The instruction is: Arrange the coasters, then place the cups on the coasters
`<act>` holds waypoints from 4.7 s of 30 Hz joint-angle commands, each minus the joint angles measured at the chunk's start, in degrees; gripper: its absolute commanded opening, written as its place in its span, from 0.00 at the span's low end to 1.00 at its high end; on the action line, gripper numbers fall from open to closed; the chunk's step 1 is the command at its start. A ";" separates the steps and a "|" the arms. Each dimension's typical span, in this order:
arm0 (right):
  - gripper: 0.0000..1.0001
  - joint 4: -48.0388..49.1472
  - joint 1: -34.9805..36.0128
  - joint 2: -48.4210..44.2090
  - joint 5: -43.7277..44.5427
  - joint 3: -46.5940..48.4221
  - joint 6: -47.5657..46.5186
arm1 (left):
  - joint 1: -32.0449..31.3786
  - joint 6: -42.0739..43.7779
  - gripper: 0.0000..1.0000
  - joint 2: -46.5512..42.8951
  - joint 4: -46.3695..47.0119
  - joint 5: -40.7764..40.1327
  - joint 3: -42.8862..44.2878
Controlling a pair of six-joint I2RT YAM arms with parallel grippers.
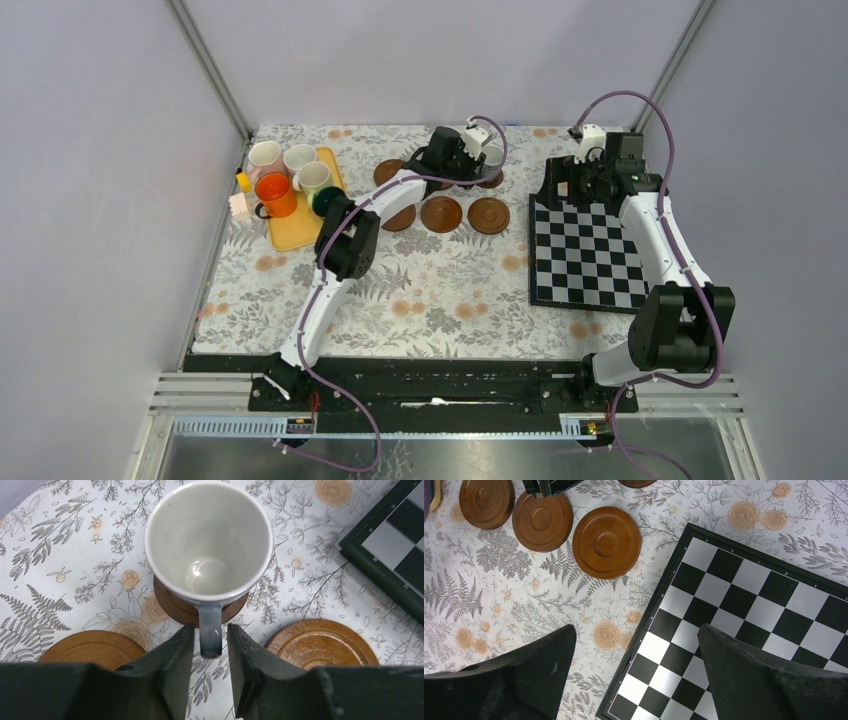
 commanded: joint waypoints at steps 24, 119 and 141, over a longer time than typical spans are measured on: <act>1.00 0.82 -0.16 0.72 -1.62 -0.44 -1.64 | 0.36 -1.70 0.99 -26.66 -0.14 -5.26 -14.40; 0.99 -3.81 11.82 6.38 2.57 5.23 -3.92 | 22.29 -26.09 0.00 -63.64 0.13 -29.46 -74.11; 1.00 -2.88 10.90 5.82 1.70 4.39 -3.89 | 24.90 -13.28 0.00 -71.32 -1.87 -20.13 -73.47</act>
